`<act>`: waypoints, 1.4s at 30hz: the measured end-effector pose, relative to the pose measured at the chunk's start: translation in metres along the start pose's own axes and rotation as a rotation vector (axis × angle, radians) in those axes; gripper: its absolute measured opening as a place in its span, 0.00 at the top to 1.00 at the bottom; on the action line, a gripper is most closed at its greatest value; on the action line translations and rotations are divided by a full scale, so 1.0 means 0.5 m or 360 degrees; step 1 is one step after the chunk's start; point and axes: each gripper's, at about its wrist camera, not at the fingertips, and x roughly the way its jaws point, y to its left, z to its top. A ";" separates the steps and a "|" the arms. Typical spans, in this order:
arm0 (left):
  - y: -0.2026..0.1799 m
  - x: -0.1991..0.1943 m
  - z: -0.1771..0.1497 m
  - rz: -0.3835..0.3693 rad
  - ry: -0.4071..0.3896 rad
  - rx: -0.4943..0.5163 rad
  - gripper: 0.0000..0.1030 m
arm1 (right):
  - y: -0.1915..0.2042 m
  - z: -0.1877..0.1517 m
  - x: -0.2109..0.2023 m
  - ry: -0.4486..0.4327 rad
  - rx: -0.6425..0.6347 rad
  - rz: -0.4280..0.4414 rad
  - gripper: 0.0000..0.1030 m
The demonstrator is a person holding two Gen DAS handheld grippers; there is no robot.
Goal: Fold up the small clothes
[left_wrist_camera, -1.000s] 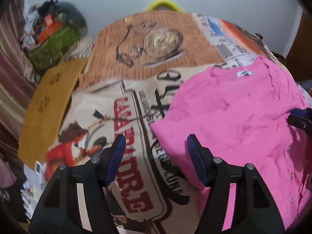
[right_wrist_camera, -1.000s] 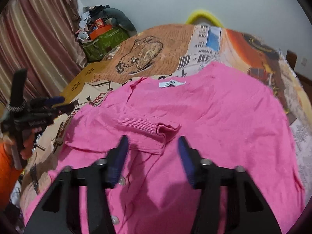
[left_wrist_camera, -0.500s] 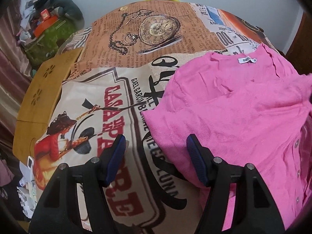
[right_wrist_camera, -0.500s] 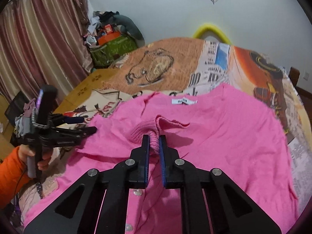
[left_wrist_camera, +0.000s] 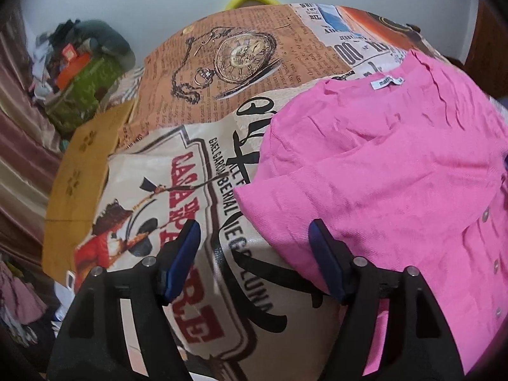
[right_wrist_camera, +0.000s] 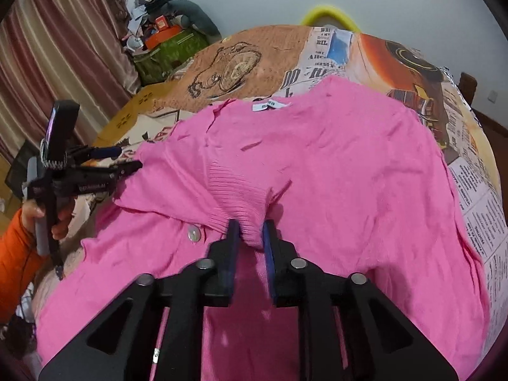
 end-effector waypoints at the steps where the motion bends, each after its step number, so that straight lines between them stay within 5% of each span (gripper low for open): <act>1: 0.000 0.002 -0.001 0.0008 -0.0002 0.0002 0.28 | -0.001 0.005 -0.006 -0.0028 0.0001 -0.0004 0.71; 7: 0.005 0.015 -0.009 -0.0011 -0.0003 -0.0041 0.26 | -0.015 0.056 0.001 -0.0155 0.0032 -0.0053 0.64; 14: 0.005 0.021 -0.017 -0.0015 -0.0018 -0.0058 0.23 | -0.025 0.054 0.077 0.0008 0.0003 -0.0093 0.64; 19: 0.006 0.023 -0.020 -0.0027 -0.0017 -0.0082 0.23 | -0.007 0.034 0.073 -0.0021 -0.0065 -0.0095 0.64; 25: 0.013 0.022 -0.017 -0.0056 0.0013 -0.0093 0.23 | 0.009 0.039 0.075 -0.0019 -0.0141 -0.0054 0.93; 29: 0.041 0.008 -0.007 -0.0161 0.0037 -0.0148 0.23 | 0.022 0.045 0.060 -0.0104 -0.0187 -0.0094 0.94; 33: 0.039 0.014 -0.008 -0.0052 0.0036 -0.0079 0.23 | 0.000 0.074 0.043 -0.0188 -0.0181 -0.0170 0.95; 38: 0.050 0.029 -0.024 -0.0039 0.0008 -0.0138 0.12 | -0.006 0.084 0.081 -0.0125 -0.0216 -0.0288 0.95; 42: 0.083 0.042 -0.028 -0.0142 0.0060 -0.0252 0.11 | -0.013 0.065 0.123 -0.0045 -0.0245 -0.0354 0.95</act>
